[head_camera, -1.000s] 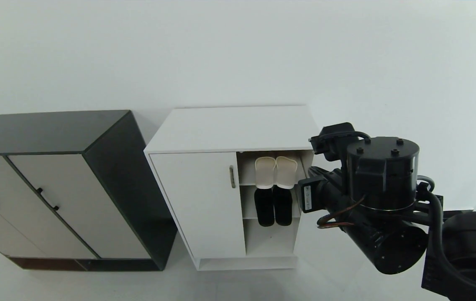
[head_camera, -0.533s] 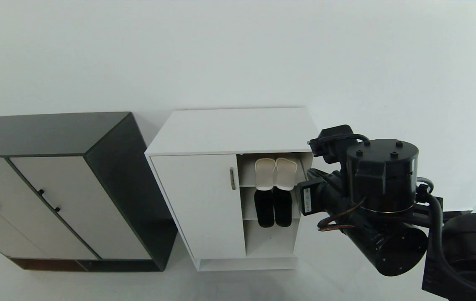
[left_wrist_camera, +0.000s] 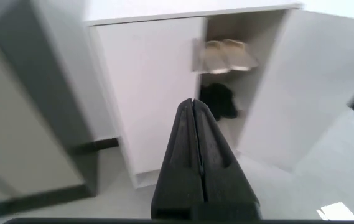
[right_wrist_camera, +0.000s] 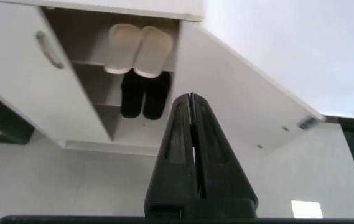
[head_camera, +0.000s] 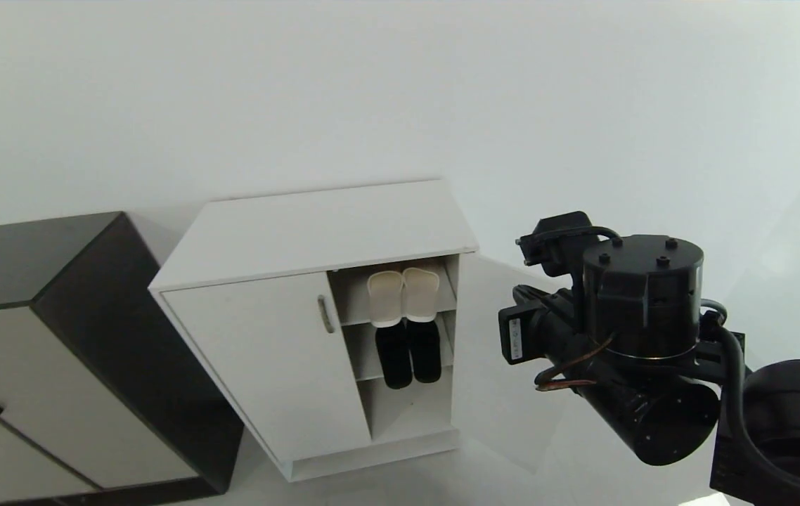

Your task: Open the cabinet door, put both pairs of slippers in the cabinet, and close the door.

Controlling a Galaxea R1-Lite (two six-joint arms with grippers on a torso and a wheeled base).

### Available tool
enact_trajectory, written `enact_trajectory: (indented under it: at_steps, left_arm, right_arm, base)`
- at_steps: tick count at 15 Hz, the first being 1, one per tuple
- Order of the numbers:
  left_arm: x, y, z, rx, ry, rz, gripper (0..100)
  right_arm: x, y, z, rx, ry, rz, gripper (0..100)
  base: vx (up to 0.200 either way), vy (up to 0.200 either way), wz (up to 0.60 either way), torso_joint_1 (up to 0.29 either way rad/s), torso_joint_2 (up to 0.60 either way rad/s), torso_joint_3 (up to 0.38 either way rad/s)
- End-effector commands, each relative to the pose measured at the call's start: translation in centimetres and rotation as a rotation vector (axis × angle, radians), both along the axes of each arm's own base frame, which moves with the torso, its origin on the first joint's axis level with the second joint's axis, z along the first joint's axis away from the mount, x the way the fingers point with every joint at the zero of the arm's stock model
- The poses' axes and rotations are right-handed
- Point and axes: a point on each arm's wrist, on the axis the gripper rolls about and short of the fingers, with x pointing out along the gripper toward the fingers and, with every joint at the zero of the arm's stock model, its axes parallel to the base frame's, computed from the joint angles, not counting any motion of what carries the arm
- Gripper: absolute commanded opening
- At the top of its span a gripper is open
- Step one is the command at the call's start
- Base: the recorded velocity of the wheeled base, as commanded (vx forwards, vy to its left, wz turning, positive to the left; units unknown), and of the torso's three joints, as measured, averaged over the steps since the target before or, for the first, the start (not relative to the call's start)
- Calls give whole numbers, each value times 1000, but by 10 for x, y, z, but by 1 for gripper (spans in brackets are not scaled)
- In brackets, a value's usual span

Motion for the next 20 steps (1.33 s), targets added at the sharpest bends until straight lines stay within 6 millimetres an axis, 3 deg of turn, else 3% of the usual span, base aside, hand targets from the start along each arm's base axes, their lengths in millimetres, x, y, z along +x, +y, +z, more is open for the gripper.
enact_trajectory:
  at_steps: [1, 7, 16, 20]
  left_arm:
    - [0, 0, 0, -1, 1, 2, 0]
    - [0, 0, 0, -1, 1, 2, 0]
    - [0, 0, 0, 1, 1, 2, 0]
    - [0, 0, 0, 1, 1, 2, 0]
  right_arm:
    - [4, -4, 1, 5, -4, -6, 0]
    - [39, -26, 7, 4, -29, -121, 0]
    - [154, -64, 19, 95, 49, -283, 0]
    - [192, -75, 2, 103, 79, -266, 0]
  base:
    - [0, 0, 0, 0, 0, 0]
    - [0, 0, 0, 0, 0, 0]
    - [0, 0, 0, 0, 0, 0]
    - [0, 0, 0, 0, 0, 0]
